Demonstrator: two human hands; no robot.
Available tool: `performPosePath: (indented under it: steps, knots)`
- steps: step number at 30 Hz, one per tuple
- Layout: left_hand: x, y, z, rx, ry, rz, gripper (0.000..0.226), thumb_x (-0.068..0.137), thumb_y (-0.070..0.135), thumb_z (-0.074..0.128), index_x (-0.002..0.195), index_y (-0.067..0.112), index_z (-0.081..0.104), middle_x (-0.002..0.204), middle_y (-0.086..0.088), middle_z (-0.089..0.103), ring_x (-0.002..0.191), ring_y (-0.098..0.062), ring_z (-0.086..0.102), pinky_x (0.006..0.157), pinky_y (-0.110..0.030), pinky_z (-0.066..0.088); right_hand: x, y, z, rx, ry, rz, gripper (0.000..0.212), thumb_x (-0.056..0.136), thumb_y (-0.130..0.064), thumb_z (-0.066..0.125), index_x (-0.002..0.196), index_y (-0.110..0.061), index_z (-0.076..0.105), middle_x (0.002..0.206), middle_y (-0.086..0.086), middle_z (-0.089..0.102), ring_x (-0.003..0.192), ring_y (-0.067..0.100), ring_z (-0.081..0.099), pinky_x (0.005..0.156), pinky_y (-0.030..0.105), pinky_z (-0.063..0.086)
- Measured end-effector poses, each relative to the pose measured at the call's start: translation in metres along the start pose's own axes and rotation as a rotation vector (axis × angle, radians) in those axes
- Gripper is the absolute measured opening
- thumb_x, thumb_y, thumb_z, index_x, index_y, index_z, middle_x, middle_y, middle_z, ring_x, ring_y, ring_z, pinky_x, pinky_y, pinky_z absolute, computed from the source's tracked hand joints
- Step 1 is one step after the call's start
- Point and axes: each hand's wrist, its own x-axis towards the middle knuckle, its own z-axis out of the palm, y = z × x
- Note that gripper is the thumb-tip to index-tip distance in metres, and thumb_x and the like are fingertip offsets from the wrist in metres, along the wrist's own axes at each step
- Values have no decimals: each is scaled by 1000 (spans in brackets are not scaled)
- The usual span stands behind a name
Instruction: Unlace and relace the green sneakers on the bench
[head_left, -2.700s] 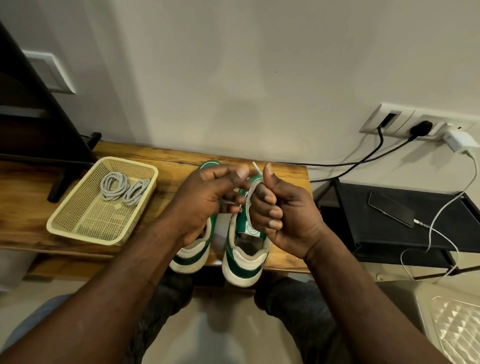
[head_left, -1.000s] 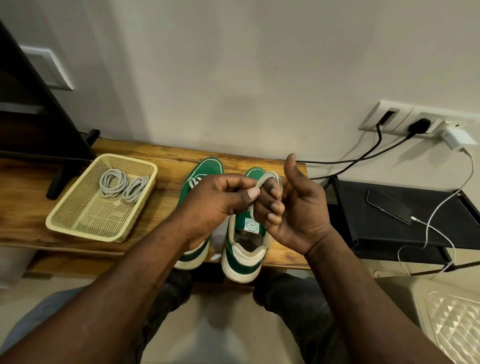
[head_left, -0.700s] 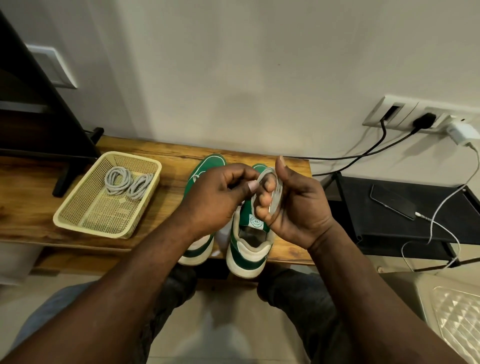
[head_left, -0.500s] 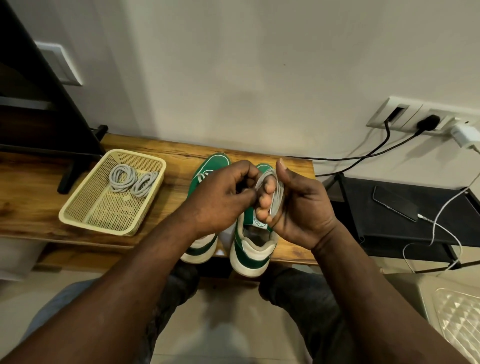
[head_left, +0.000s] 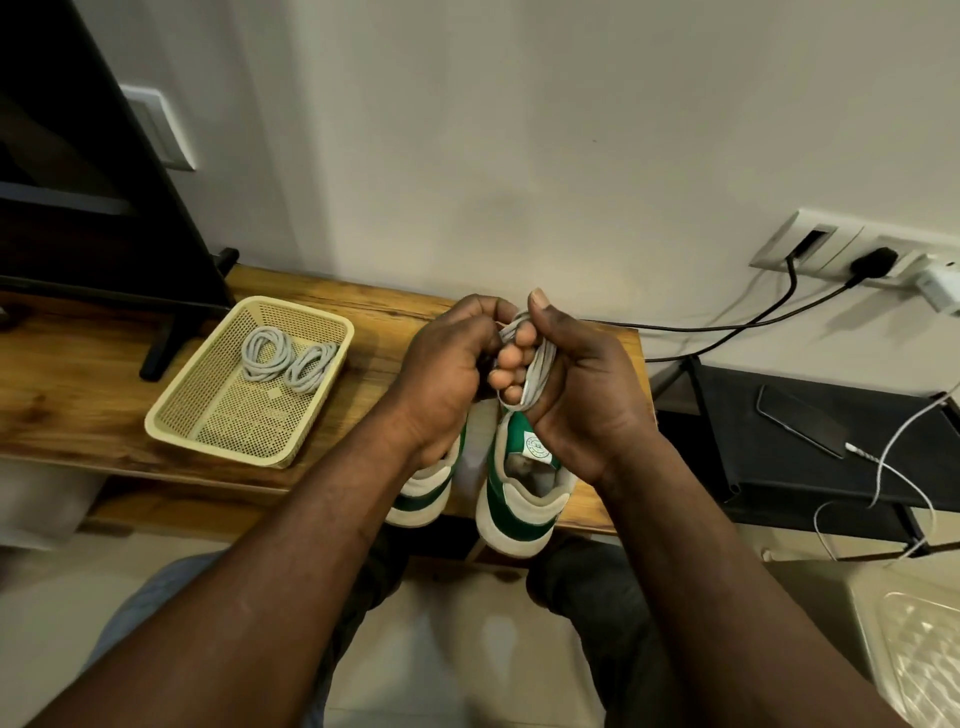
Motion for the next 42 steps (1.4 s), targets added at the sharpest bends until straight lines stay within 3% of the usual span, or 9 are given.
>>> performPosePath:
  steps: [5, 9, 13, 18, 22, 27, 33, 37, 42]
  knots:
    - [3, 7, -22, 25, -180, -19, 25, 91, 3, 47, 86, 10, 70, 69, -5, 57, 55, -14, 49, 64, -32, 49, -2, 0, 13, -18, 30, -44, 49, 109, -39, 49, 67, -15, 59, 61, 4, 58, 53, 18, 57, 58, 28, 43]
    - [0, 4, -33, 326, -54, 86, 17, 103, 14, 62, 94, 19, 75, 78, 3, 71, 69, -13, 63, 83, -44, 52, 0, 2, 13, -4, 41, -54, 50, 107, -42, 51, 66, -14, 61, 63, 7, 59, 54, 19, 57, 61, 30, 43]
    - [-2, 0, -33, 730, 171, 290, 19, 104, 17, 61, 91, 26, 72, 84, 9, 71, 77, -5, 67, 69, -26, 54, 3, 9, 17, -30, 31, -68, 47, 107, -41, 51, 74, -12, 66, 69, 9, 64, 60, 19, 63, 66, 31, 49]
    - [1, 0, -29, 543, 73, 159, 31, 108, 23, 53, 80, 26, 64, 70, 8, 61, 65, -10, 59, 67, -40, 54, 7, 13, 26, -277, 212, -201, 42, 102, -40, 65, 71, -11, 67, 66, 12, 64, 56, 20, 61, 59, 33, 49]
    - [5, 2, -25, 664, 10, 218, 23, 108, 17, 47, 91, 18, 62, 95, -1, 59, 82, -17, 61, 73, -38, 56, 1, 15, 34, -460, 387, -347, 45, 100, -40, 69, 61, -17, 64, 61, 6, 64, 56, 18, 62, 59, 37, 54]
    - [6, 3, -27, 730, 34, 342, 18, 107, 11, 48, 101, 17, 64, 101, 0, 60, 93, -16, 62, 79, -40, 54, -2, 20, 38, -703, 430, -480, 48, 102, -44, 66, 67, -10, 64, 64, 9, 63, 65, 29, 62, 62, 47, 53]
    - [4, 7, -35, 635, 6, 172, 21, 109, 24, 52, 96, 16, 67, 102, -10, 67, 96, -27, 65, 84, -49, 54, 1, 19, 24, -472, 292, -357, 41, 100, -41, 69, 72, -11, 72, 86, 18, 74, 85, 27, 71, 82, 37, 56]
    - [5, 7, -40, 489, 21, 57, 22, 106, 26, 61, 87, 26, 73, 99, -10, 75, 95, -33, 71, 80, -44, 52, 4, 20, 23, -309, 256, -271, 39, 103, -38, 65, 72, -14, 69, 81, 13, 70, 76, 21, 67, 73, 35, 54]
    - [4, 6, -42, 412, 55, 18, 16, 101, 30, 69, 95, 19, 78, 90, -2, 78, 81, -14, 70, 75, -38, 53, 11, 25, 26, -267, 303, -213, 42, 101, -45, 64, 69, -19, 71, 73, 7, 65, 71, 21, 62, 72, 38, 53]
